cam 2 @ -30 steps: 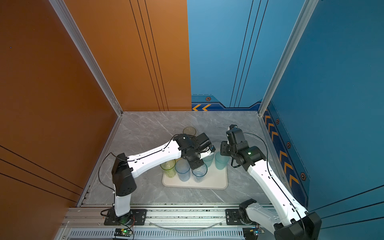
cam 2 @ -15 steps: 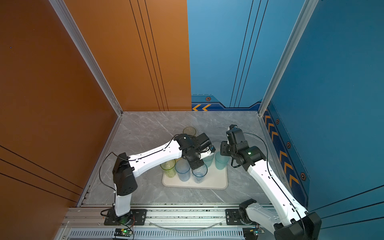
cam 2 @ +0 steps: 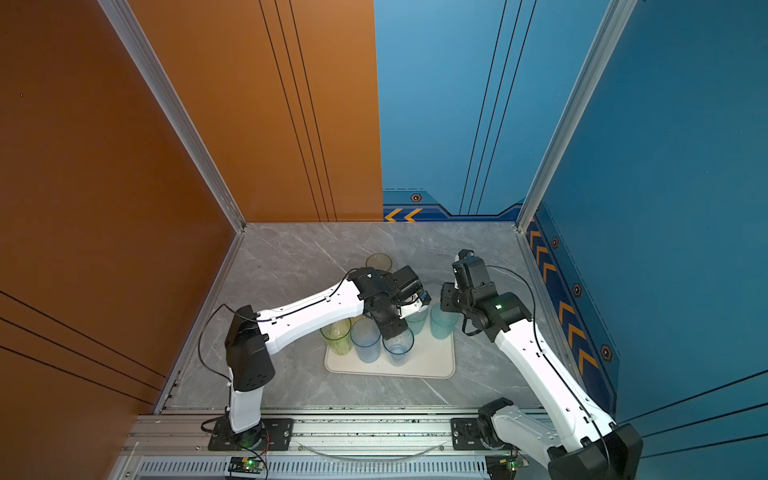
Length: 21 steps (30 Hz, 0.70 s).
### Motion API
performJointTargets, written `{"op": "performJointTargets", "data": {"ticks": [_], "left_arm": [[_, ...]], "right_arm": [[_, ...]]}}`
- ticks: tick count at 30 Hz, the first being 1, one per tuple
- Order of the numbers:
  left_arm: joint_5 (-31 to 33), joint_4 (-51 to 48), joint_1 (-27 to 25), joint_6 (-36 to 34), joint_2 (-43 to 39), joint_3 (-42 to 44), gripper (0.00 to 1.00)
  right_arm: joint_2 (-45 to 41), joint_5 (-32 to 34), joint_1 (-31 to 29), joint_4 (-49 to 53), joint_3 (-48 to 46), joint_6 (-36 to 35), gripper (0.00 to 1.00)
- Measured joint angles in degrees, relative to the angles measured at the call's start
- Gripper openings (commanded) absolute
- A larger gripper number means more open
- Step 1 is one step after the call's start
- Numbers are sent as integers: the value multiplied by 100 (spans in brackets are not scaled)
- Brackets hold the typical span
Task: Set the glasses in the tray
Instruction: 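Lower the pale blue cup onto the tray's near side with the left gripper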
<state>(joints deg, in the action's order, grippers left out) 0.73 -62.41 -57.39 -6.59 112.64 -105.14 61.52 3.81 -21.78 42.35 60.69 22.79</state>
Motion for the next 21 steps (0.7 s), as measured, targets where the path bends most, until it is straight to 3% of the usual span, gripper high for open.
{"op": "performJointTargets", "data": {"ticks": [21], "left_arm": [[-15,0,13,0,-160,0,17]], "right_arm": [[0,-63,4,0,-2,0,42]]}}
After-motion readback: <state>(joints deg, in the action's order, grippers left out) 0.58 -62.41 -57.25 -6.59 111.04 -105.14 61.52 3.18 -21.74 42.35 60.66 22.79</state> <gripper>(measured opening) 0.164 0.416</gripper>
